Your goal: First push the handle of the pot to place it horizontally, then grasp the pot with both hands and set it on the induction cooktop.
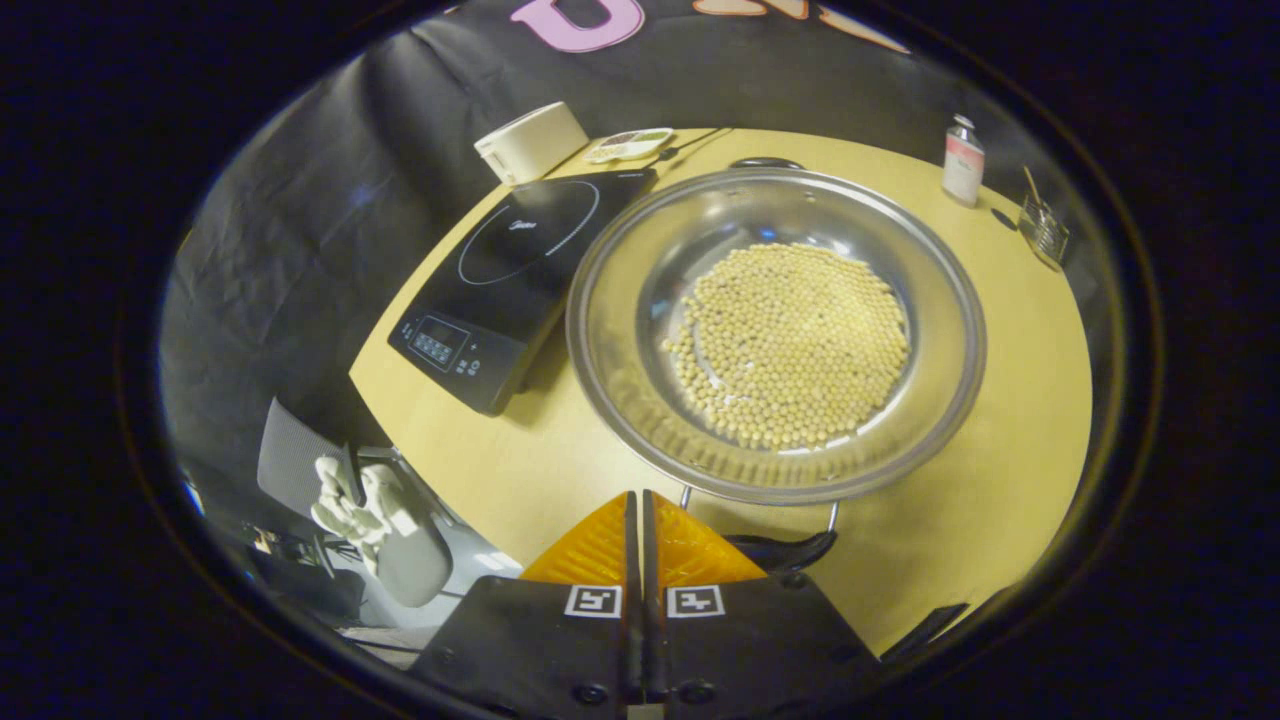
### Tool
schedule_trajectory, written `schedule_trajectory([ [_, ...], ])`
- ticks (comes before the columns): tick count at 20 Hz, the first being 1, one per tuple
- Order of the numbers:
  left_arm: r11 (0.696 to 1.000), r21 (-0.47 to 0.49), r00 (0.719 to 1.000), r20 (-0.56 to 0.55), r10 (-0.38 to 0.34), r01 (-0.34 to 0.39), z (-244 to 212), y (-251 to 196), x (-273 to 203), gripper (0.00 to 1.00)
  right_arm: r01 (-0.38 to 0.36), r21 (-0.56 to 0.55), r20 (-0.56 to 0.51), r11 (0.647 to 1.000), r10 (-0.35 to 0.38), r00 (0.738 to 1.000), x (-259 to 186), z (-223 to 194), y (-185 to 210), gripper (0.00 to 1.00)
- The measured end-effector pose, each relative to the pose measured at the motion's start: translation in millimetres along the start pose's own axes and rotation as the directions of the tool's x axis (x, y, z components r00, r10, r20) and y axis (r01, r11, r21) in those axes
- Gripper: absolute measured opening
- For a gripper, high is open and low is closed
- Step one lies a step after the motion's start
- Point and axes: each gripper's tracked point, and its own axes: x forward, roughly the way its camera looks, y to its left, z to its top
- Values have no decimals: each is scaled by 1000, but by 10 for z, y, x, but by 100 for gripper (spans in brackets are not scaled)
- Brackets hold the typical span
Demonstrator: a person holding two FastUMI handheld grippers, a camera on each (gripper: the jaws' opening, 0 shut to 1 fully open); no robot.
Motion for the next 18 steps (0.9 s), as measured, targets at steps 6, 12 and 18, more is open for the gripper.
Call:
schedule_trajectory([
  [6,1000,6,1000,5,-21,21,12,-295,86,96,66,37,-6,997,-66,998,-126,-66,-654,3],
  [12,998,53,1000,2,-30,30,63,-510,111,96,89,100,3,991,-90,996,-147,-31,-1116,2],
  [18,992,2,991,-46,-123,123,-74,-788,405,97,167,190,21,967,-174,984,-266,109,-1627,0],
])
